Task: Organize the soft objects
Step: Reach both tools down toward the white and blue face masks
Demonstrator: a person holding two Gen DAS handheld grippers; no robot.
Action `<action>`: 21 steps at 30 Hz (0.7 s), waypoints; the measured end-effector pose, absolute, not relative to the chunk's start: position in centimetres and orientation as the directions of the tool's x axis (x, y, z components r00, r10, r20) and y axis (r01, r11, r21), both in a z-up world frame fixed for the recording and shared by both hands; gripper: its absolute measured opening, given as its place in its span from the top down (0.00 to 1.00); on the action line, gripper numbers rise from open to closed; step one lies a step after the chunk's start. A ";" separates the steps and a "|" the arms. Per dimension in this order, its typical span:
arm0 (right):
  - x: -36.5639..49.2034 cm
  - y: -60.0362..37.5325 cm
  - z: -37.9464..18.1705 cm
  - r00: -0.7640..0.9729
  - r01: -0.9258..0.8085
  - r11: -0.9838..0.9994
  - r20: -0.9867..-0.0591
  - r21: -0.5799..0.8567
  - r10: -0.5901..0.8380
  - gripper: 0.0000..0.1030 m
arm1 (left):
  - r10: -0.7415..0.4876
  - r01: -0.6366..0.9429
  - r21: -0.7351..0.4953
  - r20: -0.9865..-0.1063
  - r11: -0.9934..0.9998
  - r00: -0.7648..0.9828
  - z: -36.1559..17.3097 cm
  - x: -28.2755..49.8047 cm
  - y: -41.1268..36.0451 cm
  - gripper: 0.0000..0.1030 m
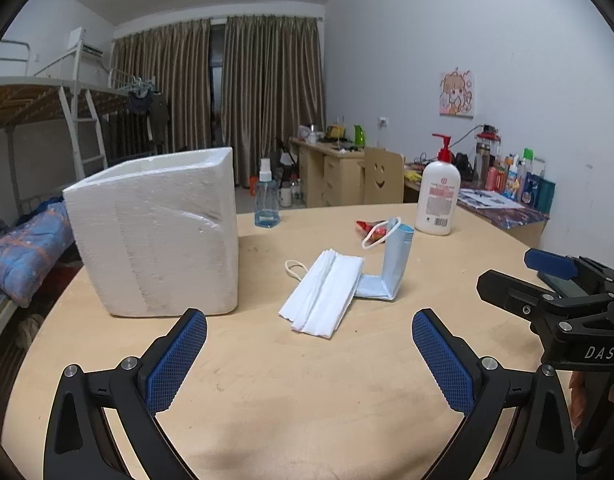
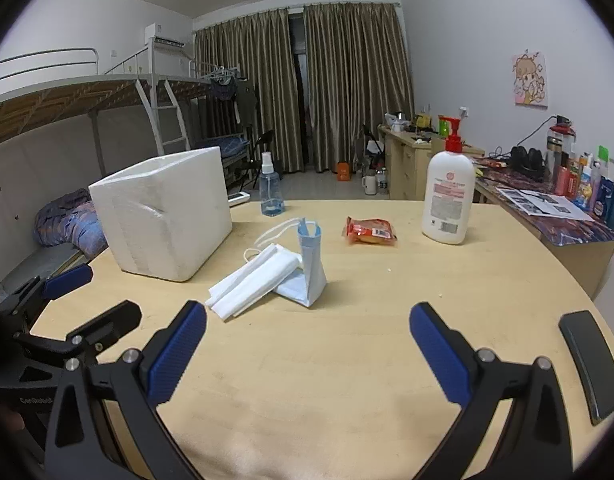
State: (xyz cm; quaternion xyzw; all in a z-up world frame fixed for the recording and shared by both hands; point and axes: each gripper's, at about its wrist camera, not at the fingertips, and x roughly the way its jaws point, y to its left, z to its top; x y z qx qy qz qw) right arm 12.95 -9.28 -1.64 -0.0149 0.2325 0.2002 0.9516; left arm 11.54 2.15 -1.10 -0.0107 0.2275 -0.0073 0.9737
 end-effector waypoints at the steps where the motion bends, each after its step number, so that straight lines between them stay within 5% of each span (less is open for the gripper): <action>1: 13.4 -9.3 -1.7 0.810 -0.386 0.920 -0.455 0.064 0.371 0.00 | -0.017 0.008 -0.021 -0.453 1.000 0.891 -1.1 12.1 2.1 0.00; 21: 22.0 -7.8 -2.7 0.701 -0.388 0.916 -0.613 0.101 0.364 0.00 | -0.034 0.035 -0.009 -0.582 0.999 0.813 -2.6 20.7 2.8 0.00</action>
